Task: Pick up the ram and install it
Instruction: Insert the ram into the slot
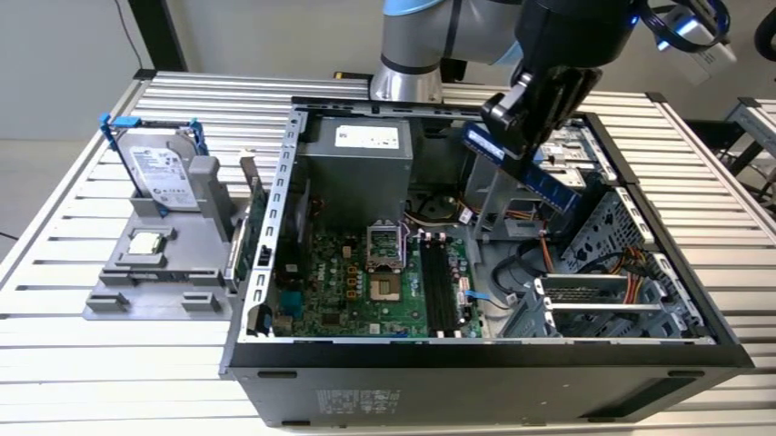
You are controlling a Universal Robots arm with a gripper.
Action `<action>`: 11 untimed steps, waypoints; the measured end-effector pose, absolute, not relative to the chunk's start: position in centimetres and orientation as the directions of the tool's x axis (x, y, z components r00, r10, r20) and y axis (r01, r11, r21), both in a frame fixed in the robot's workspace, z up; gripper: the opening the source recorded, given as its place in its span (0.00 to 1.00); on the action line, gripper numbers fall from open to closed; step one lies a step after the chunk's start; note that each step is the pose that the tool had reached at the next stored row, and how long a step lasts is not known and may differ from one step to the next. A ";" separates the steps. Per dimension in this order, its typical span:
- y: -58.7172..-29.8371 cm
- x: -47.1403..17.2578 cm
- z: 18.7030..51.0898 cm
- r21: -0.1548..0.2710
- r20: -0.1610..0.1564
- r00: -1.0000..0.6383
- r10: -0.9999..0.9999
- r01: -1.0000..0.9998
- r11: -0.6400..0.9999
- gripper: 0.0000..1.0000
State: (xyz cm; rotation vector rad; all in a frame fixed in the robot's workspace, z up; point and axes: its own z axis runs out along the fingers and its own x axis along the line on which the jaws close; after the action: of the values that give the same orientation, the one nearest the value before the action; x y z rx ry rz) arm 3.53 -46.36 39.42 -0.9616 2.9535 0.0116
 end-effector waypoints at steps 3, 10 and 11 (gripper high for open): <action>-46.4 3.5 39.4 -0.004 -0.036 -0.824 -0.565 -0.565 0.825 0.00; -46.4 3.5 39.4 -0.004 -0.036 -0.857 -0.515 -0.515 0.857 0.00; -46.4 3.5 39.4 -0.004 -0.036 -0.861 -0.508 -0.508 0.861 0.00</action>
State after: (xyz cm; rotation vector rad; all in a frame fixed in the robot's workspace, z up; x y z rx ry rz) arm 3.53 -46.36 39.42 -0.8176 2.9962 0.0090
